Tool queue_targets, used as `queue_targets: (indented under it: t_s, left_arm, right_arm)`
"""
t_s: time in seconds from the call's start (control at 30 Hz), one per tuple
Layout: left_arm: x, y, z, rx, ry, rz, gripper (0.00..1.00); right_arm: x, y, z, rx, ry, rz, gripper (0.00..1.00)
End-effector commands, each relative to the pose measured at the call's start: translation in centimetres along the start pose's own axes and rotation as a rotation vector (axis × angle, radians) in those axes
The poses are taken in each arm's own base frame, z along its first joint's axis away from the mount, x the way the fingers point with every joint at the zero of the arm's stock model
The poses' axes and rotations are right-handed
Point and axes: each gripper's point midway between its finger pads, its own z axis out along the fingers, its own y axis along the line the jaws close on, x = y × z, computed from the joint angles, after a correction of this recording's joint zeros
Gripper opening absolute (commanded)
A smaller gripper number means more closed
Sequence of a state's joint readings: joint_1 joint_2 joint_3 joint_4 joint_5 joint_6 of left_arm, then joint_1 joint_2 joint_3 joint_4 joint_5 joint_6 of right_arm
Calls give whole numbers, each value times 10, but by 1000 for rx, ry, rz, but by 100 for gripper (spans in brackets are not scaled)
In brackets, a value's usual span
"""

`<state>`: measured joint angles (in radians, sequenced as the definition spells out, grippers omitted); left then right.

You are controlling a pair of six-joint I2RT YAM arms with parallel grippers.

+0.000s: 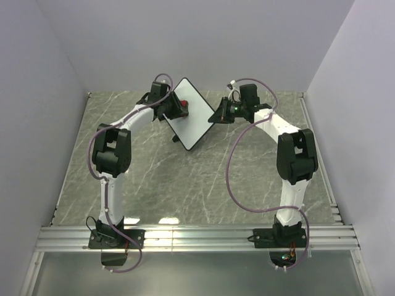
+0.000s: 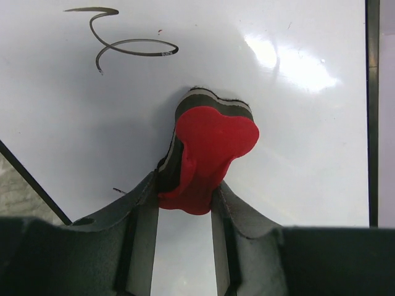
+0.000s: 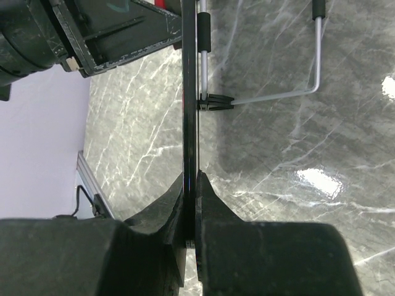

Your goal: Erase the whiteboard

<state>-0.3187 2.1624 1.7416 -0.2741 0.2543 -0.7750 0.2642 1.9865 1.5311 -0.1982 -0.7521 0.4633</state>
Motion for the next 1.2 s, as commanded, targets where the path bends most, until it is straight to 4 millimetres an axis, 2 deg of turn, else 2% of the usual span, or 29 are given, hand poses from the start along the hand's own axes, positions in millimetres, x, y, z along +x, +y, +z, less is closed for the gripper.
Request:
queue_targets:
  t_s: [0.0, 0.03, 0.07, 0.1, 0.2, 0.27, 0.4, 0.5, 0.6, 0.7, 0.8, 0.9, 0.93, 1.03, 1.17]
  left_arm:
    - [47, 15, 9, 9, 137, -54, 0]
    - [46, 23, 8, 6, 135, -69, 0]
    - [53, 40, 6, -21, 148, -91, 0]
    - [46, 55, 3, -40, 136, -112, 0]
    - [52, 90, -1, -98, 152, -149, 0]
    - [65, 102, -4, -114, 172, -156, 0]
    - [74, 111, -3, -129, 185, -153, 0]
    - [60, 102, -4, -119, 165, -130, 0]
    - [39, 81, -8, -79, 128, -111, 0]
    - [6, 45, -19, -15, 75, -84, 0]
    - [-17, 13, -24, 69, 53, -60, 0]
    - [-21, -2, -17, 99, 65, -57, 0]
    - [-28, -16, -18, 131, 52, -43, 0]
    - [-35, -22, 0, 139, 53, -48, 0]
    - [-39, 2, 25, 53, 80, -75, 0]
  right_arm:
    - [-5, 48, 1, -109, 8, -56, 0]
    - [-4, 48, 1, -106, 11, -55, 0]
    - [-3, 47, 0, -102, 11, -61, 0]
    - [-1, 47, -1, -100, 15, -61, 0]
    - [3, 43, -2, -90, 22, -62, 0]
    - [5, 42, -2, -86, 22, -60, 0]
    - [3, 41, 2, -97, 17, -44, 0]
    - [-1, 43, 5, -107, 10, -38, 0]
    - [-3, 47, 8, -110, 16, -47, 0]
    - [-1, 48, 10, -106, 30, -53, 0]
    - [2, 46, 11, -103, 34, -52, 0]
    - [6, 45, 13, -104, 42, -47, 0]
    - [7, 45, 14, -103, 43, -45, 0]
    - [8, 44, 18, -104, 50, -42, 0]
    - [7, 48, 21, -109, 56, -44, 0]
